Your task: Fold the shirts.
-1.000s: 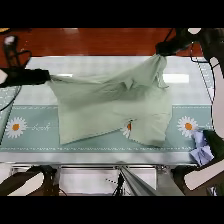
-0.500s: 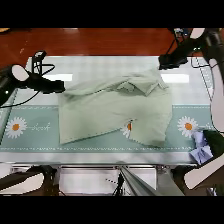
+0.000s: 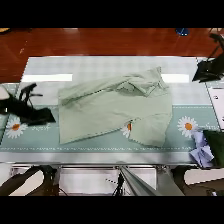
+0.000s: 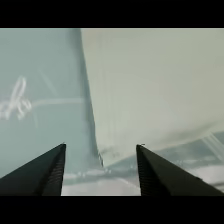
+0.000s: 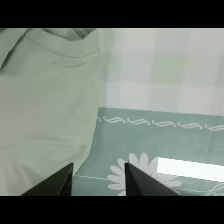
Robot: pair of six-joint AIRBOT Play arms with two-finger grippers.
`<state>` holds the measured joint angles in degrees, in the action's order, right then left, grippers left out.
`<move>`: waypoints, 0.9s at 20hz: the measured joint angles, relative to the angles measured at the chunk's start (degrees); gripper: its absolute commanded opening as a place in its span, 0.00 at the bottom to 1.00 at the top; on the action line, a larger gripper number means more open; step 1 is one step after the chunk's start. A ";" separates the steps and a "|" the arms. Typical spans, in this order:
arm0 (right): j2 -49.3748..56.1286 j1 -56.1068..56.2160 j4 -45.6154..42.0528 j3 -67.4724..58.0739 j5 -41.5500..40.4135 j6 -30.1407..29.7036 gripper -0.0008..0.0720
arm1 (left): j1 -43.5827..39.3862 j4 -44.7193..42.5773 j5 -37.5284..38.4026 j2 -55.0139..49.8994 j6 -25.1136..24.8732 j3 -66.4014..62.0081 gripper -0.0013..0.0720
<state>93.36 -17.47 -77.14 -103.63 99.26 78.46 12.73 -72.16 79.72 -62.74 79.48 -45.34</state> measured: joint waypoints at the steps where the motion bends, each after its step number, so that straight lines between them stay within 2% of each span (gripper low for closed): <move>1: -0.92 -1.73 1.62 2.38 -0.44 -0.46 0.59 | 1.88 2.08 0.42 1.55 -1.49 2.95 0.83; 2: -1.86 -3.39 3.10 4.90 -1.38 -0.87 0.59 | 3.93 4.48 0.72 2.80 -3.21 5.92 0.89; 3: -2.58 -4.70 4.50 7.02 -2.05 -1.27 0.59 | 5.79 6.73 0.98 3.52 -4.76 8.50 0.90; 7: -4.11 -7.34 8.41 12.41 -4.63 -2.60 0.59 | 10.93 12.90 -0.26 3.30 -9.51 16.35 0.90; 14: -4.61 -8.33 11.65 14.40 -5.97 -3.19 0.59 | 9.33 19.96 -6.34 -2.80 -11.37 20.24 0.89; 15: -4.68 -8.33 12.33 14.45 -6.03 -3.21 0.59 | 8.22 21.11 -7.28 -3.98 -11.39 20.35 0.69; 16: -4.76 -8.33 12.72 14.49 -5.92 -3.21 0.59 | 6.84 22.34 -9.46 -5.60 -11.52 20.44 0.31; 18: -5.22 -8.37 13.33 14.53 -5.77 -3.23 0.59 | 4.42 24.04 -12.68 -8.57 -11.82 20.55 0.07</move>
<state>88.14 -25.85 -63.81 -89.10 93.49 75.22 17.15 -48.12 67.05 -71.31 67.66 -24.80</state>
